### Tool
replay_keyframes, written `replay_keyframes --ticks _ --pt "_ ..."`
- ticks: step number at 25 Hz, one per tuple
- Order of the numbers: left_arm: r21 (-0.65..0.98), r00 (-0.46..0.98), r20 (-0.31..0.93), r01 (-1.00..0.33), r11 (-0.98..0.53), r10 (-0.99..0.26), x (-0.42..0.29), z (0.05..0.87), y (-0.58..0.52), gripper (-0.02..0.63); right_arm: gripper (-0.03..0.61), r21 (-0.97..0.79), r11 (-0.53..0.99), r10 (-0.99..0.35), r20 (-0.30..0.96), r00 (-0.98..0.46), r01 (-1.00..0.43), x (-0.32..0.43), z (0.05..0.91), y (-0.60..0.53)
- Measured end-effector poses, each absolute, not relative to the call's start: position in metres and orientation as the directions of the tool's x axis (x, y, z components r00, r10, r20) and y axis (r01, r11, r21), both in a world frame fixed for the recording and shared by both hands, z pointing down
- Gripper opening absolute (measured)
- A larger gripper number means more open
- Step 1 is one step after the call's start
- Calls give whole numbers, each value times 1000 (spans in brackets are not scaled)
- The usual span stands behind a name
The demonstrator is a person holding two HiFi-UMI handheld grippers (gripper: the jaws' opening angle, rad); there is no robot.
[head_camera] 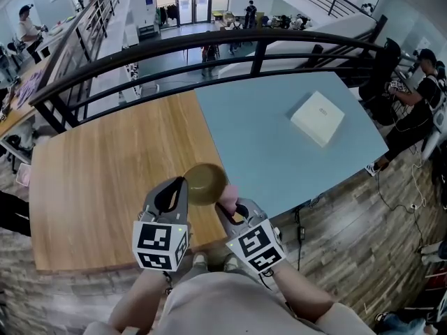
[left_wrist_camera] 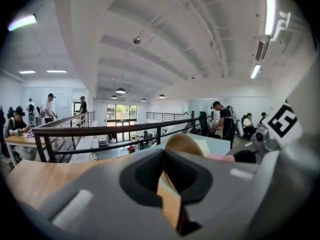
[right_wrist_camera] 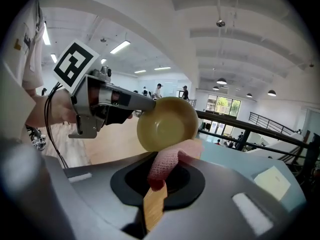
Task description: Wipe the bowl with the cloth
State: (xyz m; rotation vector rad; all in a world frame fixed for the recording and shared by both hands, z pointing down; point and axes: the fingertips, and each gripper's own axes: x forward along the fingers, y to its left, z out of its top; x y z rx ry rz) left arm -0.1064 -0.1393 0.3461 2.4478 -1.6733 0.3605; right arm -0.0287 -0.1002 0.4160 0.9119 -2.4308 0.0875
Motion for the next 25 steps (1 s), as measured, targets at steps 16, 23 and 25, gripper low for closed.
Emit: replay_keyframes --ticks 16,23,25 --pt "68 410 276 -910 -408 -869 -74 350 -130 8 20 117 844 -511 470 -720 -523 -85 413 -76" --pt "72 412 284 -910 -409 -866 -76 354 -128 6 20 127 833 -531 453 -716 -538 -85 411 -74" --pt "73 397 284 -917 -393 -873 -84 354 -132 6 20 130 826 -539 463 -703 -548 -78 415 -77"
